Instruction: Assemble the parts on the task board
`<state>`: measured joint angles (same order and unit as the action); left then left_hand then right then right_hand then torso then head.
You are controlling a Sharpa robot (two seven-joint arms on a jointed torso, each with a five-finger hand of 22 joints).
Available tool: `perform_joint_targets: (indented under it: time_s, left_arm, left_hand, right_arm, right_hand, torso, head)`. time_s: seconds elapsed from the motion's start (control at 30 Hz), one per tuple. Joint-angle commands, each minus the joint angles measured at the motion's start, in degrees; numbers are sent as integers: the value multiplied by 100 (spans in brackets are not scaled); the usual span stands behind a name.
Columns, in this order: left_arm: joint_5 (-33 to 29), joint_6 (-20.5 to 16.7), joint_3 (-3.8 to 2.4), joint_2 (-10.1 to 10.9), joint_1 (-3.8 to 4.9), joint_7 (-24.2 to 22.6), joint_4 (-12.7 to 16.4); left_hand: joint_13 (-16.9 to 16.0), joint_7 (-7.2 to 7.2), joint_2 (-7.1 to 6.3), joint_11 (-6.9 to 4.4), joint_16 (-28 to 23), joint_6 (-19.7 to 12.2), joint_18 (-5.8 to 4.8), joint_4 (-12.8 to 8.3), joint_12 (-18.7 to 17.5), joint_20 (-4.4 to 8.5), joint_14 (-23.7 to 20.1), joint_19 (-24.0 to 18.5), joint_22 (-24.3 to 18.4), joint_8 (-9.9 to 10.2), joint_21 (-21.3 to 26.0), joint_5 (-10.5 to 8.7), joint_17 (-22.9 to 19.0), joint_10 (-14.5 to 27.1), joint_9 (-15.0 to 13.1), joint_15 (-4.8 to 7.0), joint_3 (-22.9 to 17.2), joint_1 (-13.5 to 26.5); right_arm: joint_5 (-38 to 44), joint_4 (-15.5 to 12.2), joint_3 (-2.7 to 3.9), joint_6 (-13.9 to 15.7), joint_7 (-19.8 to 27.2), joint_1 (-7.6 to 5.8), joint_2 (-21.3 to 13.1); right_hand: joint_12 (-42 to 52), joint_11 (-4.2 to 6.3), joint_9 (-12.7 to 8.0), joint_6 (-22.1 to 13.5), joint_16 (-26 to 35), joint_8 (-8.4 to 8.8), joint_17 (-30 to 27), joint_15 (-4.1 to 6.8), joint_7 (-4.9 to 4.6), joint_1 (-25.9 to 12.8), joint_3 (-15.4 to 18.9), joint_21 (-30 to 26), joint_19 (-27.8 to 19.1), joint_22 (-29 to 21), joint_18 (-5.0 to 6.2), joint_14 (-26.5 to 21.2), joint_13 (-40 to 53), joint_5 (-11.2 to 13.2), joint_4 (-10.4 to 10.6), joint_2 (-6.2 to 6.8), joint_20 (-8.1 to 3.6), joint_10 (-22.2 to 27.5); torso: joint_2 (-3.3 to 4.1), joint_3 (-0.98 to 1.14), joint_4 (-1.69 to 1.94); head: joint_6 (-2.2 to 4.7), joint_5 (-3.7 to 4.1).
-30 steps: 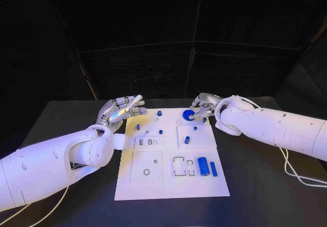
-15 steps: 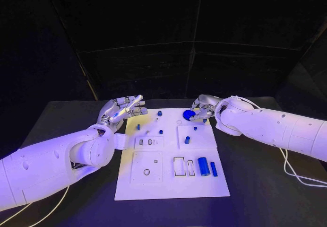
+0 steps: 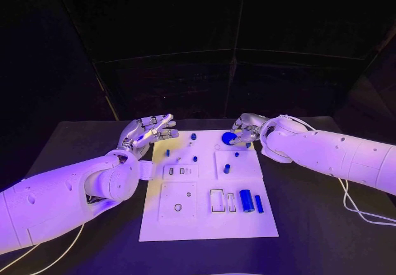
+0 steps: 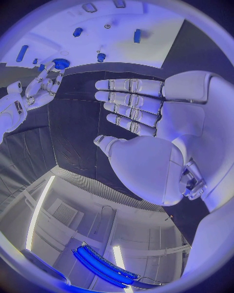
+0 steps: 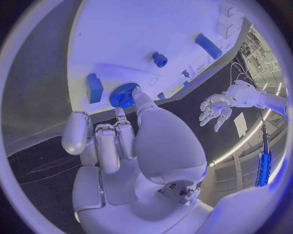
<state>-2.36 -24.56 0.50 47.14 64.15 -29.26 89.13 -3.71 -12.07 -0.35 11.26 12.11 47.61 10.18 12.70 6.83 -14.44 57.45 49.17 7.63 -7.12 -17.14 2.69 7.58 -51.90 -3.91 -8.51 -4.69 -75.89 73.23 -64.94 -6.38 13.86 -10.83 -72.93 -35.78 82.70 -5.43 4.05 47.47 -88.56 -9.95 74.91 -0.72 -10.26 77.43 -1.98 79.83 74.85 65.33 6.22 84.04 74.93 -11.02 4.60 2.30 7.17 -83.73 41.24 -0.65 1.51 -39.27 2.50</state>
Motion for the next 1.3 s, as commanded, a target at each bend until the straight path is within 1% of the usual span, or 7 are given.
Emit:
perform_joint_targets:
  time_s: [0.03, 0.2, 0.4, 0.53, 1.07, 1.23, 1.3]
  left_arm:
    - [38, 74, -5, -5, 9, -16, 4]
    - [38, 76, -5, -6, 9, -15, 2]
    - [38, 78, -5, -9, 9, -13, -1]
    - [38, 80, -5, -10, 9, -11, -3]
    - [38, 121, -4, -12, 9, 31, -2]
    - [38, 129, -4, -14, 9, 39, -1]
    - [38, 131, -4, -15, 9, 42, -1]
  left_hand:
    - [6, -257, 2, 47, -20, 5, 1, -26, -29, -38, -18, -2, -6, 27, 21, 0, 3, -13, 9, -38, 0, -31]
    - [6, -257, 2, 47, -20, 5, 1, -26, -29, -38, -18, -2, -6, 27, 21, 0, 3, -13, 9, -38, 0, -31]
    - [6, -257, 2, 47, -20, 5, 1, -26, -29, -38, -18, -2, -6, 27, 21, 0, 3, -13, 9, -38, 0, -31]
    - [6, -257, 2, 47, -20, 5, 1, -26, -29, -38, -18, -2, -6, 27, 21, 0, 3, -13, 9, -38, 0, -31]
    - [6, -257, 8, 47, -29, 7, 2, -40, -37, -40, -20, -4, -10, 34, 28, 0, 3, -15, 9, -39, 1, -41]
    - [6, -257, 8, 47, -29, 7, 2, -40, -37, -40, -20, -4, -10, 34, 28, 0, 3, -15, 9, -39, 1, -41]
    - [6, -257, 8, 47, -29, 7, 2, -40, -37, -40, -20, -4, -10, 34, 28, 0, 3, -15, 9, -39, 1, -41]
  right_arm:
    - [29, -3, -7, 59, -45, 6, 4]
    - [59, -15, -7, 181, -77, 7, 12]
    - [297, -33, -7, 293, -158, 10, 24]
    - [389, -35, -7, 299, -196, 14, 36]
    - [1148, -79, -7, 266, -372, 58, 110]
    - [1219, -88, -7, 259, -398, 78, 127]
    - [1232, -90, -7, 310, -412, 84, 131]
  right_hand:
    - [15, 18, -2, 45, -27, -32, 1152, -27, 2, -37, 31, 24, 34, 5, -111, 520, 731, -11, 26, -40, 4, -74]
    - [33, 20, -2, 60, -30, -41, 1162, -26, 5, -70, 54, 25, 35, 7, -111, 522, 751, -10, 48, -44, 4, -86]
    - [60, 29, 4, 111, -36, -68, 1178, -21, 17, -80, 60, 36, 50, 29, -115, 525, 782, -24, 67, -94, 0, -107]
    - [65, 44, 13, 194, -37, -110, 1182, -10, 36, -67, 71, 38, 52, 31, -115, 526, 788, -23, 61, -111, -7, -111]
    - [66, 58, 10, 240, -47, -127, 1211, 3, 51, -16, 95, 58, 81, 79, -126, 532, 793, 28, 15, -81, -19, -110]
    - [86, 89, 26, 390, -48, -194, 1212, 26, 88, 4, 107, 65, 90, 93, -128, 532, 818, 37, 1, -112, -37, -129]
    - [129, 126, 53, 574, -48, -268, 1213, 57, 133, 18, 97, 70, 98, 105, -129, 532, 865, 35, -4, -168, -61, -167]
  torso:
    - [0, 0, 2]
    - [0, 2, 0]
    - [0, 1, 3]
    - [-1, 0, 1]
    - [-2, 3, 0]
    - [0, 2, 1]
    - [-2, 3, -1]
  head:
    - [-3, 7]
    - [1, 8]
    - [-2, 2]
    - [-1, 0]
    - [-2, 0]
    - [-14, -2]
    - [-13, -10]
